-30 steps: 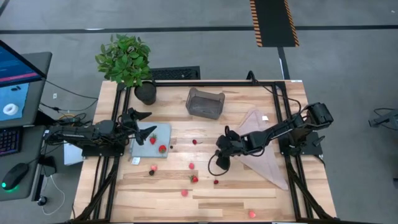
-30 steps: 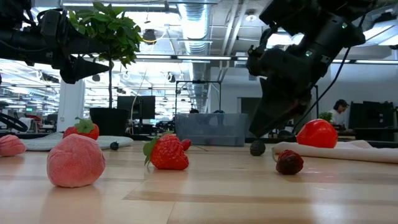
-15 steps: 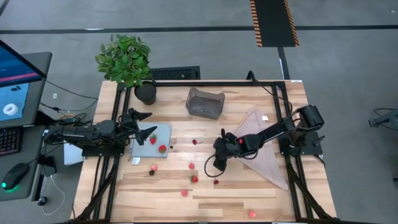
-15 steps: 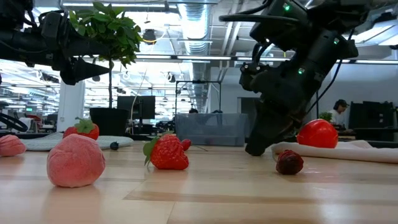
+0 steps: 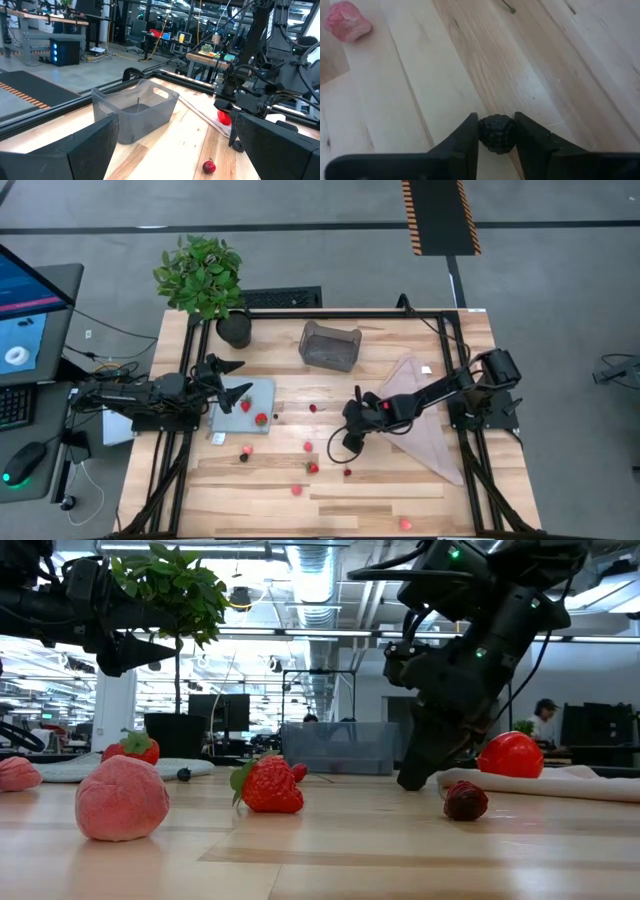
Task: Pick and placing Produce into tupperware
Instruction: Put the blackberry into the black bin
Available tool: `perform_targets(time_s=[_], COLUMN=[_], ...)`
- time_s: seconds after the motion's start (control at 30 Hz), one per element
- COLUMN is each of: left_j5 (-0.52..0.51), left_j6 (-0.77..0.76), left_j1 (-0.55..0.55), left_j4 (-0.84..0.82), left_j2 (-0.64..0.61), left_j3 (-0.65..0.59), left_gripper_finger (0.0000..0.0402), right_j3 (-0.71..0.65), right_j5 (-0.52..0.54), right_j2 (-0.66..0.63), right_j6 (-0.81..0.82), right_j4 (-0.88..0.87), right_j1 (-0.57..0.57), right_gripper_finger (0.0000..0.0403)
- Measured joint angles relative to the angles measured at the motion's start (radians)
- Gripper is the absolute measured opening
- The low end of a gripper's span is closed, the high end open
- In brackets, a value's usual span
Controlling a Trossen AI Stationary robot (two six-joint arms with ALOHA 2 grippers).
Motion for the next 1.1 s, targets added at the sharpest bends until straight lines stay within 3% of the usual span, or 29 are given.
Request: perform_targets(time_s=[0.47,1.1], left_j5=[0.0,-0.001], left_j6=[0.0,-0.001], left_j1=[0.0,0.0], left_j4=[0.0,0.0], left_j2=[0.0,0.0], left_j3=[0.0,0.0], left_gripper_finger=[0.0385,0.0385], right_j3=[0.023,0.146], right_j5=[-0.005,0.008], right_j2=[0.002,0.005], right_j6=[-0.013,-0.157], right_j4=[-0.034,-0.106], right_j1=[-0.005,-0.065], right_gripper_finger=[0.0116,0.0108])
